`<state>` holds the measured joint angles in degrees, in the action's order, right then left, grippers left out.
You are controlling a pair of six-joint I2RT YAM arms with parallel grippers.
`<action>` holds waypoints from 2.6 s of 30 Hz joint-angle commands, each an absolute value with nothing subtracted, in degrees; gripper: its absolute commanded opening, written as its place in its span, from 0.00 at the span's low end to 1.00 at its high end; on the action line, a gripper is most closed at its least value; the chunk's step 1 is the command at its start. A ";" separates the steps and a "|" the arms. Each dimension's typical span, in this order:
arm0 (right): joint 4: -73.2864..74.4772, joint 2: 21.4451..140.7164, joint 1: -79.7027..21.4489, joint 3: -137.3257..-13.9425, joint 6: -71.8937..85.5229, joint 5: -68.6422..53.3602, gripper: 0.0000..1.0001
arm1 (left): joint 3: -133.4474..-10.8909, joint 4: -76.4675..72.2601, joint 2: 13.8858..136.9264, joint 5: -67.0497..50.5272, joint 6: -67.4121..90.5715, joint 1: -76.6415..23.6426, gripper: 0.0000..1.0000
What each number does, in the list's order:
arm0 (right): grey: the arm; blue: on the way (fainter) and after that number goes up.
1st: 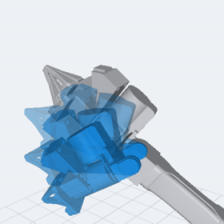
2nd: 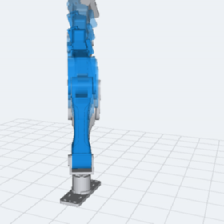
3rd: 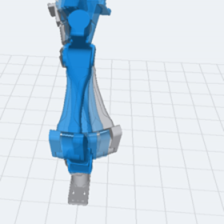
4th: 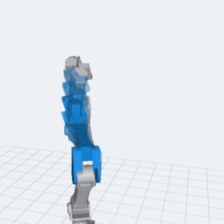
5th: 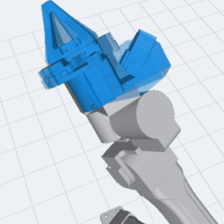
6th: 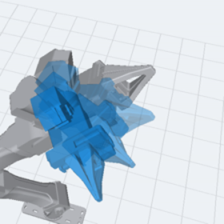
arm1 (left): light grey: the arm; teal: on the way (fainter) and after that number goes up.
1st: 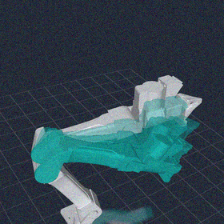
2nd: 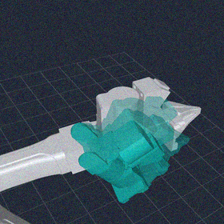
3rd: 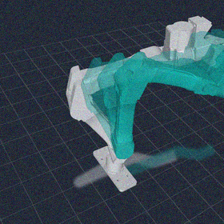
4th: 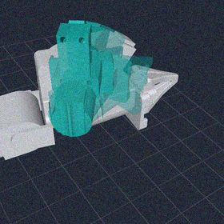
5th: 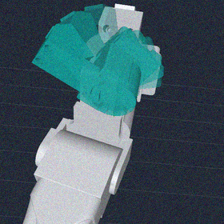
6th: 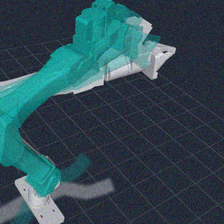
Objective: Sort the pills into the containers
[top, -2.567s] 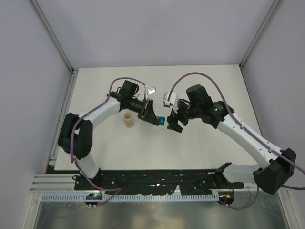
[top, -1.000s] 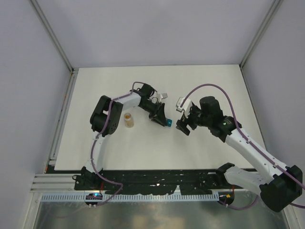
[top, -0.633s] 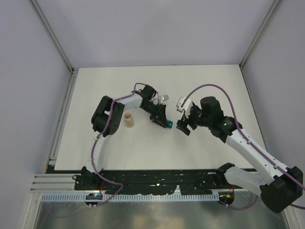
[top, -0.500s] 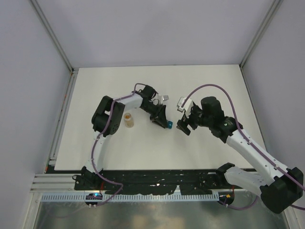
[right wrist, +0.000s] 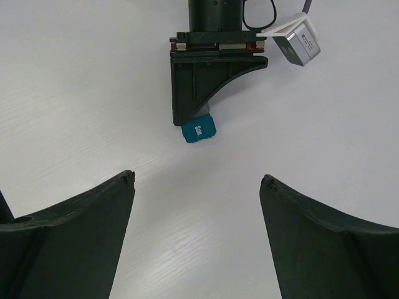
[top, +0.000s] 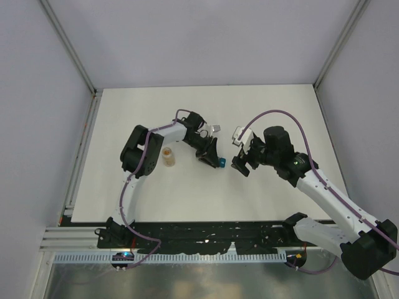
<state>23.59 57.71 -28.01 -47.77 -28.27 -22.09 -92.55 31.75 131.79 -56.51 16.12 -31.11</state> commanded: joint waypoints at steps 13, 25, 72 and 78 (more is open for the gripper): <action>21.09 56.07 -27.51 -47.64 -28.39 -22.24 0.86 | -94.22 34.63 133.33 -54.23 13.89 -31.11 0.45; 21.09 55.99 -27.33 -47.64 -28.39 -22.33 0.86 | -94.83 37.18 132.10 -50.98 11.60 -30.94 0.49; 21.18 55.99 -27.16 -47.64 -28.48 -22.41 0.87 | -94.57 39.81 128.06 -43.77 8.44 -30.41 0.54; 21.18 56.07 -27.16 -47.64 -28.39 -22.33 0.87 | -94.57 40.17 127.88 -42.98 7.91 -30.50 0.54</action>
<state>23.59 56.97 -27.51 -47.29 -28.29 -22.11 -95.33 39.62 129.58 -47.97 10.63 -30.94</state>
